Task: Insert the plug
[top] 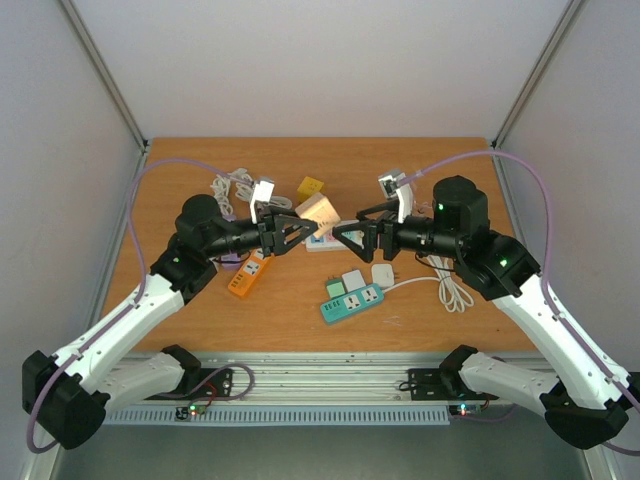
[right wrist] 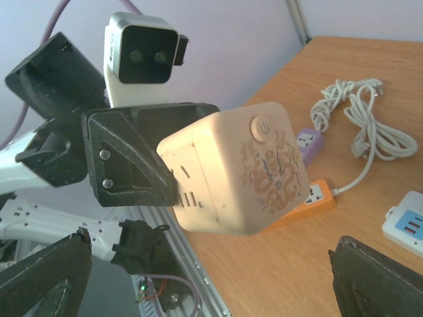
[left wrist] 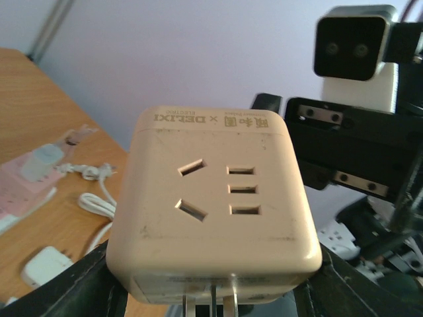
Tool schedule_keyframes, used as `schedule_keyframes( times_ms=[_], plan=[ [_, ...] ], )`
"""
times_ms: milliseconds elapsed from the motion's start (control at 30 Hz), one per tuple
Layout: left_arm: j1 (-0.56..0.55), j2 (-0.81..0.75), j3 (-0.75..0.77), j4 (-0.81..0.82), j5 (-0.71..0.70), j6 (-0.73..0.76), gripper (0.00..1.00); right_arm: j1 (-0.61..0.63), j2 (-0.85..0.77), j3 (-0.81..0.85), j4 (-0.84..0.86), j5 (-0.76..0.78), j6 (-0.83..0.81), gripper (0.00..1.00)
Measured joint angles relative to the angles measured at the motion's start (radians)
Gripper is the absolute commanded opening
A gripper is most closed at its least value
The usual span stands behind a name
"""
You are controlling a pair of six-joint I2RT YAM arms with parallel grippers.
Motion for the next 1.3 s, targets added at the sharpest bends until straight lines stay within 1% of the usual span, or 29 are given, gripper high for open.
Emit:
schedule_keyframes(
  times_ms=[267,367,467,633,733,867,900,967,1000,1100,1167,1300],
  plan=[
    [0.002,-0.008,0.000,0.018,0.159,0.017,0.38,0.000,0.009,0.002,-0.022,-0.122,-0.031,0.98],
    [0.002,-0.008,0.000,0.029,0.205,0.024,0.38,0.000,0.028,0.003,-0.012,-0.175,-0.025,0.96],
    [0.002,-0.008,0.002,0.040,0.242,0.025,0.38,0.000,0.060,0.003,0.007,-0.221,-0.012,0.93],
    [0.002,-0.008,0.020,0.047,0.288,0.028,0.38,0.000,0.094,-0.002,0.085,-0.320,0.045,0.89],
    [0.002,-0.007,0.028,0.055,0.308,0.028,0.39,0.000,0.099,-0.002,0.116,-0.356,0.067,0.80],
    [0.002,-0.007,0.029,0.055,0.319,0.029,0.41,0.000,0.115,-0.002,0.128,-0.378,0.084,0.59],
    [0.002,-0.007,0.031,0.049,0.319,0.026,0.42,0.000,0.119,-0.002,0.131,-0.388,0.081,0.55],
    [0.002,-0.007,0.036,0.035,0.319,0.026,0.48,-0.001,0.121,-0.002,0.135,-0.393,0.071,0.45],
    [0.003,-0.008,0.041,0.023,0.316,0.033,0.52,-0.001,0.121,-0.002,0.135,-0.393,0.071,0.43],
    [0.003,-0.009,0.060,-0.027,0.305,0.062,0.73,-0.002,0.121,-0.002,0.138,-0.393,0.069,0.38],
    [0.002,-0.014,0.077,-0.080,0.270,0.092,0.84,-0.002,0.120,-0.002,0.134,-0.364,0.066,0.37],
    [0.003,-0.032,0.132,-0.270,0.074,0.188,0.91,0.000,0.120,-0.002,0.073,-0.223,0.064,0.35]
  ],
)
